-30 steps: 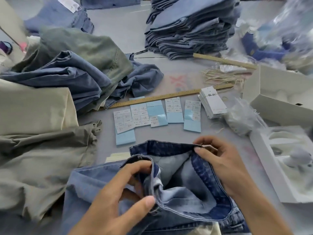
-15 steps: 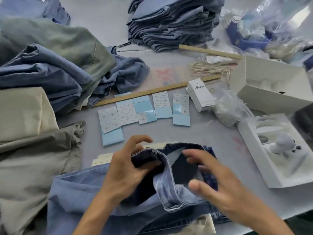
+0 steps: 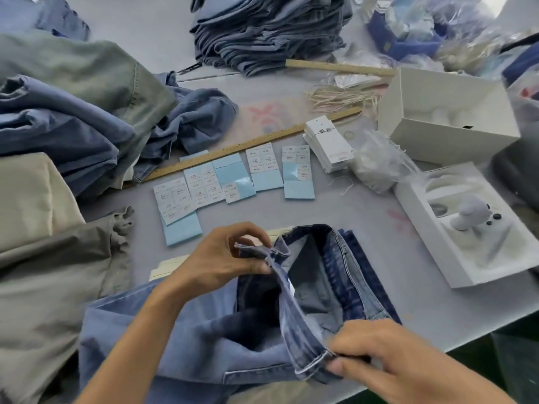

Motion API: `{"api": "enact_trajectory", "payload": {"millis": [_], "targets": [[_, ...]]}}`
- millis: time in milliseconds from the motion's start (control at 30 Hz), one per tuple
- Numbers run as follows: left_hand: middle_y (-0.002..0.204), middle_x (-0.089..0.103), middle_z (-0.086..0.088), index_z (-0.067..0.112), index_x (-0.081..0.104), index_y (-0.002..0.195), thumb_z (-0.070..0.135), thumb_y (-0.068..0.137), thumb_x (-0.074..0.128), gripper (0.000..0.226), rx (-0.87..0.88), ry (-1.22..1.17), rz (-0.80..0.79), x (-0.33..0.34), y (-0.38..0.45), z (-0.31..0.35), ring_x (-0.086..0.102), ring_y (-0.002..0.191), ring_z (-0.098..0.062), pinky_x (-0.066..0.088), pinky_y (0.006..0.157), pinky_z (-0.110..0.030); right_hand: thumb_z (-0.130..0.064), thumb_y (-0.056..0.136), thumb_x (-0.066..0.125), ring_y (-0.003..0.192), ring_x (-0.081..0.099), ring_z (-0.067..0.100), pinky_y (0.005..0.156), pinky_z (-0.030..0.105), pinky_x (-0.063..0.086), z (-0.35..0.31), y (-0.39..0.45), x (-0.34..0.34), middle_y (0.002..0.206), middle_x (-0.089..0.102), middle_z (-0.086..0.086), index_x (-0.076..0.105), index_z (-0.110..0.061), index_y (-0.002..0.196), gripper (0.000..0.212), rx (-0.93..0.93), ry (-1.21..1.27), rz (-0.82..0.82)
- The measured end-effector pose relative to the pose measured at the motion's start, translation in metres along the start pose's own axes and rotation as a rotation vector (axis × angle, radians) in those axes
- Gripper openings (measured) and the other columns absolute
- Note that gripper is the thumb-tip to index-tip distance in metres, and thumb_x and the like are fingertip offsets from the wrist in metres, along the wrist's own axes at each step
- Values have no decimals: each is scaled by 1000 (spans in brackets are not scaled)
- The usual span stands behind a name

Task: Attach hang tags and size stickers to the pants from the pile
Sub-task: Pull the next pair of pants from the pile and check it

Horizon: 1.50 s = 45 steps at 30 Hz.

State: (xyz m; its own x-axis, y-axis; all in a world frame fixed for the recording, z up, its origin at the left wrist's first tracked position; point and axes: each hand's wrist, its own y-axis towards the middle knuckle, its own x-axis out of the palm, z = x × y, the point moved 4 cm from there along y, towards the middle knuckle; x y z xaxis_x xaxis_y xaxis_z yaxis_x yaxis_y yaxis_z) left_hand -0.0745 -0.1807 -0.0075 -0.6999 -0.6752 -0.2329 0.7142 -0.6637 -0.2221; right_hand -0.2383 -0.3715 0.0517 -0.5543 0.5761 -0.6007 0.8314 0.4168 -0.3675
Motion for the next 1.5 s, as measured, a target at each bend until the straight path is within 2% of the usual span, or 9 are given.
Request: {"api": "enact_trajectory", "payload": {"millis": [200,400,567,700,800,867,1000,1200,1500], "targets": [[61,61,5,32,56,85,77,74,68,48,-21,290,291,10,-8,1,58,56,-21,55,59,-49,-49,101,57,94,59,-2,80,13,45,-14,-23,-24,114,55,-17,56,-31,79,28,-241,-93,318],[137,57,26,53,58,132,53,95,65,38,29,343,-292,52,-50,-14,50,125,7,40,110,-30,-41,101,60,144,43,20,111,34,36,-26,-11,-19,155,43,-9,59,-28,76,28,-335,-114,266],[153,50,12,32,50,148,63,102,36,57,-199,-191,-707,72,-77,2,42,145,-10,31,122,-32,-27,102,61,103,71,13,104,47,50,-31,-7,-22,108,73,-9,70,-15,81,26,-381,28,433],[148,57,-2,21,51,148,49,109,37,50,-237,-181,-638,41,-81,-5,51,139,-17,35,119,-43,-31,101,60,79,67,19,66,26,52,-30,-4,-26,92,67,0,67,-7,81,33,-294,117,616],[149,55,12,35,37,157,88,74,52,100,-258,227,-606,24,-81,-9,51,134,-6,40,107,-16,-47,100,56,71,60,16,59,28,47,-15,3,-26,83,63,-4,67,-14,91,36,-137,187,676],[114,67,29,62,49,129,83,72,57,61,-108,544,-409,10,-74,-3,64,109,2,52,90,-23,-67,92,56,84,63,0,72,22,50,1,9,-22,95,68,-20,62,-39,119,40,58,123,533],[115,65,27,49,57,124,44,95,69,31,-28,276,-416,-2,-50,6,62,106,3,50,89,-30,-77,77,63,104,66,4,93,22,51,37,0,-22,107,72,-16,17,-72,143,80,245,63,108],[85,63,13,29,62,97,51,90,66,24,-28,374,-276,11,-11,-37,56,77,-5,43,70,-33,-27,77,89,101,74,26,78,31,60,80,11,-21,115,74,9,36,-43,131,77,242,745,136],[77,59,14,31,48,90,46,100,55,19,-2,611,195,33,21,-85,60,81,-20,42,64,-38,-37,85,84,124,62,8,102,27,52,104,19,-10,134,64,-16,50,-39,137,63,327,566,-34]]}}
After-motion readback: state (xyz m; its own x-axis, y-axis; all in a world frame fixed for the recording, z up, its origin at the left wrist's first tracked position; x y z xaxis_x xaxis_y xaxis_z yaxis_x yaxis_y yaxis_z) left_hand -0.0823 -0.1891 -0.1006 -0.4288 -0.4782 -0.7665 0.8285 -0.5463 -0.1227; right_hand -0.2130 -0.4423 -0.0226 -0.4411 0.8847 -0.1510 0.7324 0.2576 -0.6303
